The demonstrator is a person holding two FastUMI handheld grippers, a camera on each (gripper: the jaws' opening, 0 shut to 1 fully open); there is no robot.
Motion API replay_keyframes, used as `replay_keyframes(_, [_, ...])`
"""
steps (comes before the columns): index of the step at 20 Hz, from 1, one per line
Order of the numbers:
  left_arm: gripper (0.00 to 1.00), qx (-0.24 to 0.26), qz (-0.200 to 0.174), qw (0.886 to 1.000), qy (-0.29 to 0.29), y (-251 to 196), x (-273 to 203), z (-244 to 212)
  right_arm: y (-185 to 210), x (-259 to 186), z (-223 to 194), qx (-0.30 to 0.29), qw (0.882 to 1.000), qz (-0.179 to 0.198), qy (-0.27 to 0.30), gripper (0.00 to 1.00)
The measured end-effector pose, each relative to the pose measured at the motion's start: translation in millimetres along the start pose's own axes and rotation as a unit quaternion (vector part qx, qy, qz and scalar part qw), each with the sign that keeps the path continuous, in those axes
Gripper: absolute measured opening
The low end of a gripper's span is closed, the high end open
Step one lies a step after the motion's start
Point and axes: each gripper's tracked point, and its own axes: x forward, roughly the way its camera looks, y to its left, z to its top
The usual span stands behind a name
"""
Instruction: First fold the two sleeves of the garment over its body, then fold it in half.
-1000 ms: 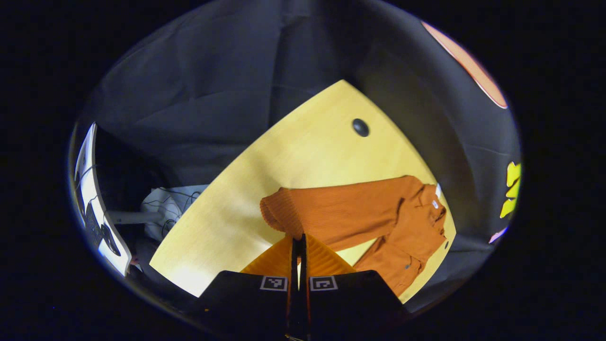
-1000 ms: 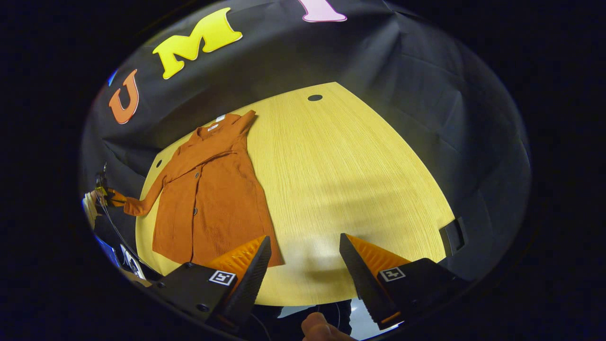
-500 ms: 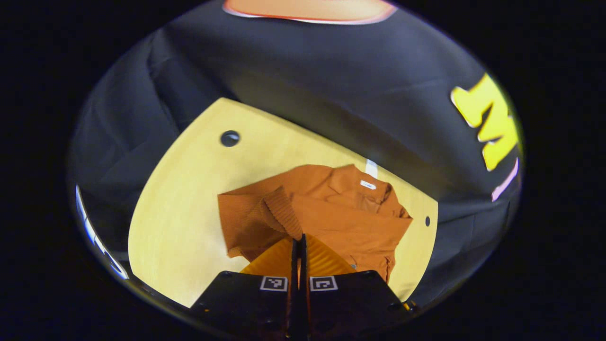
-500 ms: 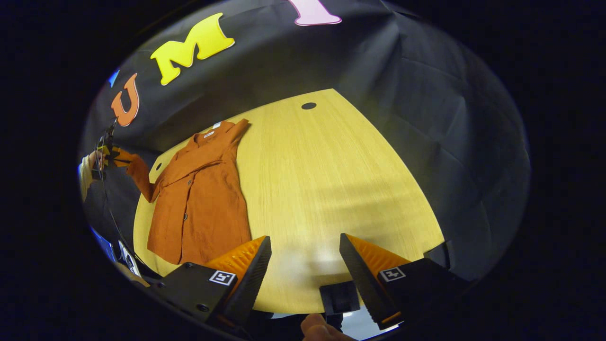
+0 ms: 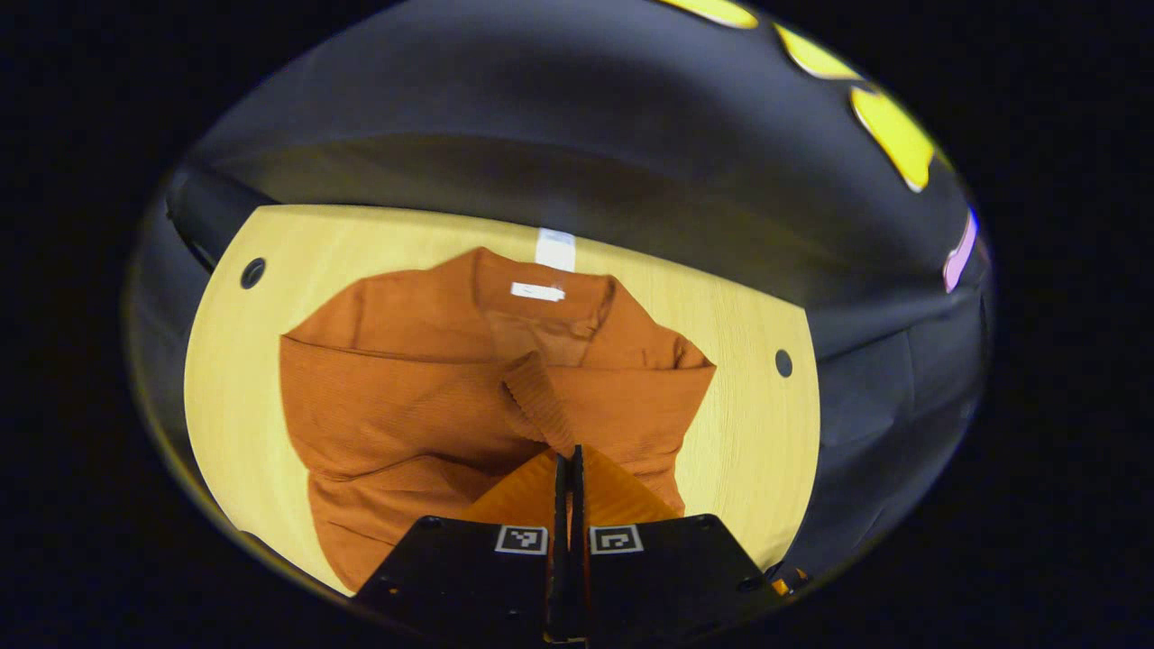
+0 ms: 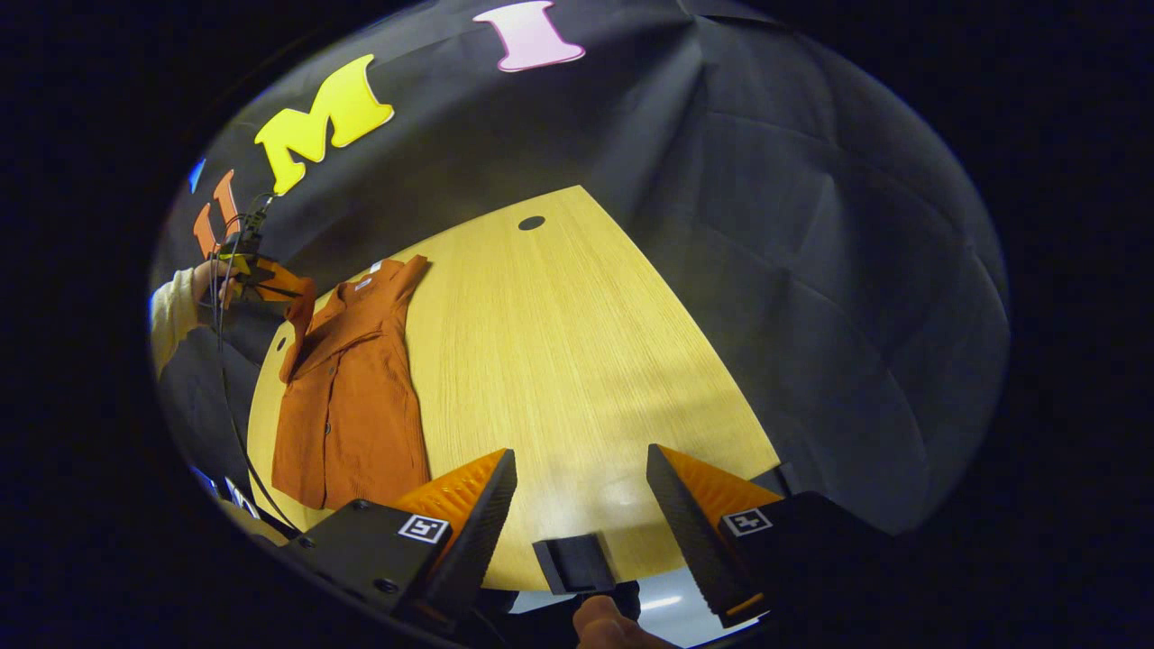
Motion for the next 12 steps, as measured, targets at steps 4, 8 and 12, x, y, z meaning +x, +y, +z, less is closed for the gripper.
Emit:
replay_keyframes(4, [0.03,0.027,0.007,0.999,0.027,-48,41,4,-37,-12,-1,-0.012,0.999,-0.037,-0.014,0.94])
replay_keyframes(8, [0.04,0.029,0.009,0.999,0.043,-85,67,20,-66,-18,-8,0.014,0.998,-0.057,-0.006,0.94])
replay_keyframes(12, [0.08,0.019,-0.006,0.999,0.037,-96,73,9,-75,-14,-11,0.028,0.998,-0.058,0.003,0.94])
